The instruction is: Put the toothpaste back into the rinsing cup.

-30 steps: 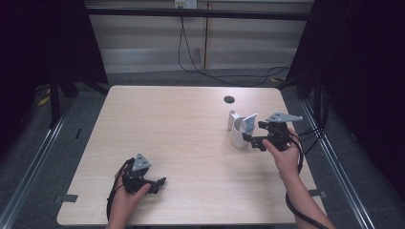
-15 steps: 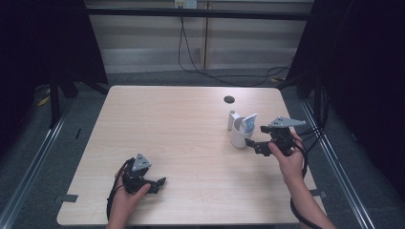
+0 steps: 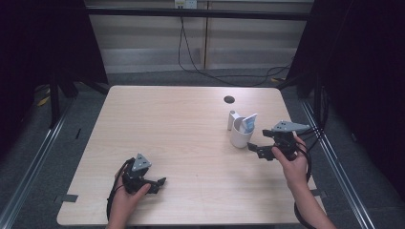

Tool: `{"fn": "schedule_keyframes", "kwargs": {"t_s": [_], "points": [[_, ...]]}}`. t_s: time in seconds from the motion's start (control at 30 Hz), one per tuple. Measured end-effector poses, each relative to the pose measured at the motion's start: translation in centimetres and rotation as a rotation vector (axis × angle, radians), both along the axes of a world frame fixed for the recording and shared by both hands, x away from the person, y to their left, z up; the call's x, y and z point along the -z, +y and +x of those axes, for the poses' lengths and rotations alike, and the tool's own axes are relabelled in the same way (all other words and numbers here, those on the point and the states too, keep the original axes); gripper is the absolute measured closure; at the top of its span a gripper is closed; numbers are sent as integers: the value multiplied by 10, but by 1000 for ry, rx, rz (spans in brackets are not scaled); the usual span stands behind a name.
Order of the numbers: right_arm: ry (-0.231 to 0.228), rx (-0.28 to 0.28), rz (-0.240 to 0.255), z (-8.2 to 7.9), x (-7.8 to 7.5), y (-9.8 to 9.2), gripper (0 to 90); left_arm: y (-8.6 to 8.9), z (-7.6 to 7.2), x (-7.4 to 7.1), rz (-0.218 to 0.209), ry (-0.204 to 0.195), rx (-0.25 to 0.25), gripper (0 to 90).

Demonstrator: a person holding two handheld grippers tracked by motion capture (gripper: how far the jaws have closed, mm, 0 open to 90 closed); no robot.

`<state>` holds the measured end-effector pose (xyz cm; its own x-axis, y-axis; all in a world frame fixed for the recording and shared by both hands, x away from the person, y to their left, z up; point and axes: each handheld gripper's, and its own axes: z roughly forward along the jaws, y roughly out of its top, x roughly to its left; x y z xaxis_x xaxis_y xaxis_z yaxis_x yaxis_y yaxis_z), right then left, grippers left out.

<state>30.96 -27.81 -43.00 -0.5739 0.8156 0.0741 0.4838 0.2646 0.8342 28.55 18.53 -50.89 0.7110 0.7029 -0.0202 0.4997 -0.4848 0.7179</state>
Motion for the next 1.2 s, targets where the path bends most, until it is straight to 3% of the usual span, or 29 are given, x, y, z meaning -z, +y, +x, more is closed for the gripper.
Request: {"fn": "schedule_keyframes", "kwargs": {"t_s": [1.2], "points": [[62,-39,-67,-39,35,-28,142,0,0,0,0,0,0,99]]}}
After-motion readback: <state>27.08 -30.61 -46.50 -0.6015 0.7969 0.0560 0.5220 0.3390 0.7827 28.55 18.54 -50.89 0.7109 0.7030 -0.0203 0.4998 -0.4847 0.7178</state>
